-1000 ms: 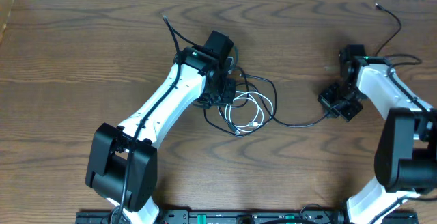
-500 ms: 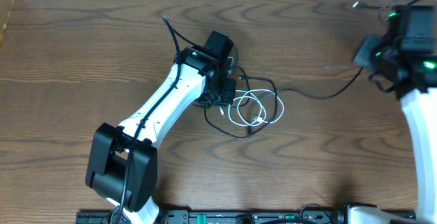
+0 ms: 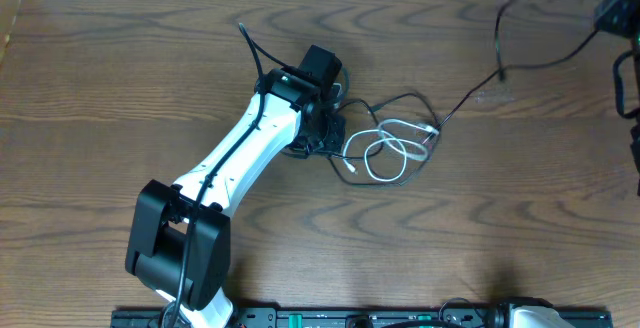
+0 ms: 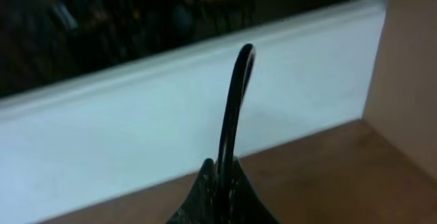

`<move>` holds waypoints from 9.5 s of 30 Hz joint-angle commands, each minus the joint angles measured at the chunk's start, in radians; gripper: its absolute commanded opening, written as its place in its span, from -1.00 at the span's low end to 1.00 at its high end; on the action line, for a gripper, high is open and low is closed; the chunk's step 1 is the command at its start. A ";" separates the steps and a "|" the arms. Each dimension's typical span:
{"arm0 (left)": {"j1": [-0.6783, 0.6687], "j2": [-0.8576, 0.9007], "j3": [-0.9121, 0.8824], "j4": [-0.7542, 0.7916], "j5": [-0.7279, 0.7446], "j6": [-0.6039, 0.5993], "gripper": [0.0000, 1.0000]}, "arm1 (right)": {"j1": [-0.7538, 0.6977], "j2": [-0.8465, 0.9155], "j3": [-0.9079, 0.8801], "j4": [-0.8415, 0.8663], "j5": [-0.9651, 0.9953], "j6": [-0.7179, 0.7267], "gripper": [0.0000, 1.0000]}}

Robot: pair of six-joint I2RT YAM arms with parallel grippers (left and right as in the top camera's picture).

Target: Untangle cables

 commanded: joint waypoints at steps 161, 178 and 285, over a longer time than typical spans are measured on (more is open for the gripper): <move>-0.433 0.015 0.001 0.481 -0.111 -0.096 0.70 | -0.156 0.089 0.012 -0.291 -0.135 0.077 -0.98; -0.494 0.176 0.001 0.595 -0.060 -0.095 0.70 | -0.156 0.089 0.012 -0.322 -0.135 0.078 -0.98; -0.446 0.285 -0.004 0.634 -0.137 0.090 0.47 | -0.181 0.098 0.012 -0.395 -0.173 0.006 -0.98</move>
